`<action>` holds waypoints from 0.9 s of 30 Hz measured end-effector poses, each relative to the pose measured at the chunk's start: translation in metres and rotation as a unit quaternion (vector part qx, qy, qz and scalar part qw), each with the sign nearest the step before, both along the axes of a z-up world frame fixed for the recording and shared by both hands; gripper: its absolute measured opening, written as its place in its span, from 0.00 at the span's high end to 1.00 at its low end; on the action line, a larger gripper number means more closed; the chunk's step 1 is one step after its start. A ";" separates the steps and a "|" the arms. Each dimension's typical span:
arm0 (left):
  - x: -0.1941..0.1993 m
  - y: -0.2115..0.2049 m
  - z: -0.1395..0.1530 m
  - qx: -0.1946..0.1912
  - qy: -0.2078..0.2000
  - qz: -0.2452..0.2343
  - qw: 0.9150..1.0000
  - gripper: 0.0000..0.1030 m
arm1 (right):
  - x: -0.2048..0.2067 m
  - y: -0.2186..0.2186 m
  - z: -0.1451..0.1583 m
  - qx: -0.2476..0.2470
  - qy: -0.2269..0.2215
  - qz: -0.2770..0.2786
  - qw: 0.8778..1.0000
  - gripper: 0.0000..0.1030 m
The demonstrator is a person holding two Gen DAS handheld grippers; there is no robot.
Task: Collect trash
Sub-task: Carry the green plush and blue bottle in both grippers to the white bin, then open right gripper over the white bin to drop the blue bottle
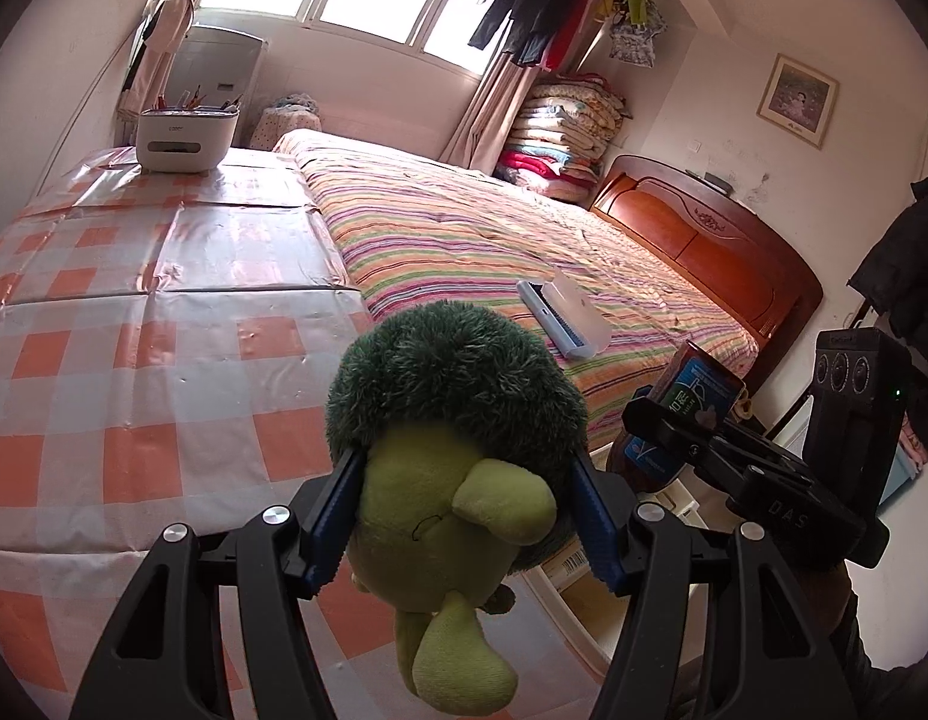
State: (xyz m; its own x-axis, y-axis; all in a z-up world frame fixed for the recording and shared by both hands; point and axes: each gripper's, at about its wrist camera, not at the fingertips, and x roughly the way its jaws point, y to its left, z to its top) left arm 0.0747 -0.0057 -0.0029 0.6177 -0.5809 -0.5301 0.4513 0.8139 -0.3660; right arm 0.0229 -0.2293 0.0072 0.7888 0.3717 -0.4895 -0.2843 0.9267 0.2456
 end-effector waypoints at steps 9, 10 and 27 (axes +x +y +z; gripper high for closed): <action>-0.007 -0.022 0.001 0.002 -0.001 -0.027 1.000 0.40 | -0.020 -0.028 -0.004 0.007 -0.004 -0.047 0.999 0.59; -0.008 -0.024 0.001 0.001 -0.002 -0.029 1.000 0.40 | -0.022 -0.030 -0.004 0.006 -0.005 -0.053 0.999 0.59; -0.015 -0.069 -0.002 -0.008 0.004 -0.069 0.998 0.39 | -0.054 -0.082 -0.004 0.073 -0.035 -0.141 0.987 0.31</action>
State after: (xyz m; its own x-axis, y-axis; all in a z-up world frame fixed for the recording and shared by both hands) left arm 0.0598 -0.0748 -0.0053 0.5270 -0.6690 -0.5241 0.5563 0.7378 -0.3823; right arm -0.0313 -0.3116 0.0031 0.9009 0.1953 -0.3876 -0.0411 0.9274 0.3717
